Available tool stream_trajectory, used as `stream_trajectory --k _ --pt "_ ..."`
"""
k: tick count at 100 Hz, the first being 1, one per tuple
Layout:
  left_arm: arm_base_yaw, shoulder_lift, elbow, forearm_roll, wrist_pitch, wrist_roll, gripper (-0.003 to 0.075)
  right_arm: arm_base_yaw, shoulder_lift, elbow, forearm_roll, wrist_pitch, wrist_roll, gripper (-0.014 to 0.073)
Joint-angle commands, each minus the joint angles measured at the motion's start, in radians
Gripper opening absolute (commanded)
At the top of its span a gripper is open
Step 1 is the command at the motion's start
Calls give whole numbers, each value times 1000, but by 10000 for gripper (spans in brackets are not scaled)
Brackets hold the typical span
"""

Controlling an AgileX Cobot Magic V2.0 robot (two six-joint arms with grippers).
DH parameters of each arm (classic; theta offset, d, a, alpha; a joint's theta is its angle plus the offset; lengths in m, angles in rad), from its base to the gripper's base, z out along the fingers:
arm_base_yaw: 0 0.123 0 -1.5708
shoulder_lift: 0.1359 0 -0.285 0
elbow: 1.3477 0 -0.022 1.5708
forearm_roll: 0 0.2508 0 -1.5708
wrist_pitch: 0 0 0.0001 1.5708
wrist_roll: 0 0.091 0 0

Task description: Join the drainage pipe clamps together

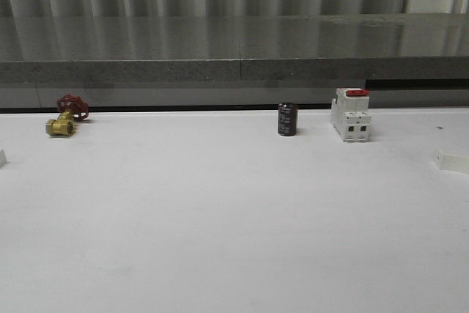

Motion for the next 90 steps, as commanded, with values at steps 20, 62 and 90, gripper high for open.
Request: stream_trajectory --k 20,62,90 --pt "-1 -28 43 0 -85 0 -21 -6 -19 -16 1 -73 -7 -66" --pt "-1 -28 43 0 -92 0 -21 -6 -19 -16 1 -73 -7 -66" --pt "-1 -25 -65 0 114 0 -21 -6 -19 -16 1 -73 -7 -66"
